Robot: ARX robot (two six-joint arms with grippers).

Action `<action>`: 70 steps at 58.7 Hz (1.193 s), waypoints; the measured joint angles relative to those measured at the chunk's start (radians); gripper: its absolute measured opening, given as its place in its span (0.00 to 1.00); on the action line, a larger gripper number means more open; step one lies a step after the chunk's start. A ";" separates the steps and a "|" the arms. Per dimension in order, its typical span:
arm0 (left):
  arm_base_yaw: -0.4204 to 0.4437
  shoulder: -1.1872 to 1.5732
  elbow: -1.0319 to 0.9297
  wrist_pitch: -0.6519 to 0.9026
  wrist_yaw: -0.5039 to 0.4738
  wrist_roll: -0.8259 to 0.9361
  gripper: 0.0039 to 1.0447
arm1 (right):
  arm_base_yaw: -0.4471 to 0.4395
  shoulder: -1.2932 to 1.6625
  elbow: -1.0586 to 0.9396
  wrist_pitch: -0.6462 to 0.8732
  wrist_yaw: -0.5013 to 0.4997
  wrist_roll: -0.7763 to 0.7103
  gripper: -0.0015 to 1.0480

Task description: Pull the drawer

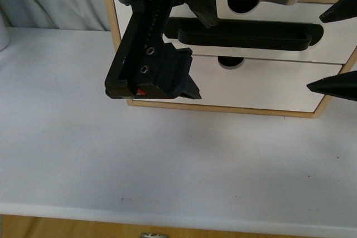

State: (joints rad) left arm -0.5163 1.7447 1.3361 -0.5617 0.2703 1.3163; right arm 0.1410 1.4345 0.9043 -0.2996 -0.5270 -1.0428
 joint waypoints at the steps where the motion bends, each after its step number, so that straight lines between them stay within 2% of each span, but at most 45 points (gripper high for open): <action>1: 0.000 0.003 0.002 0.002 0.002 -0.003 0.94 | 0.000 0.006 0.002 0.005 -0.002 0.000 0.91; 39: 0.016 0.090 0.070 0.018 0.009 -0.035 0.94 | 0.024 0.161 0.068 0.097 -0.024 0.055 0.91; 70: 0.026 0.133 0.100 0.027 -0.010 -0.035 0.94 | 0.035 0.235 0.096 0.114 -0.010 0.060 0.91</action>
State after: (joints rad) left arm -0.4904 1.8774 1.4357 -0.5343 0.2607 1.2808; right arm 0.1764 1.6695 1.0004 -0.1852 -0.5365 -0.9825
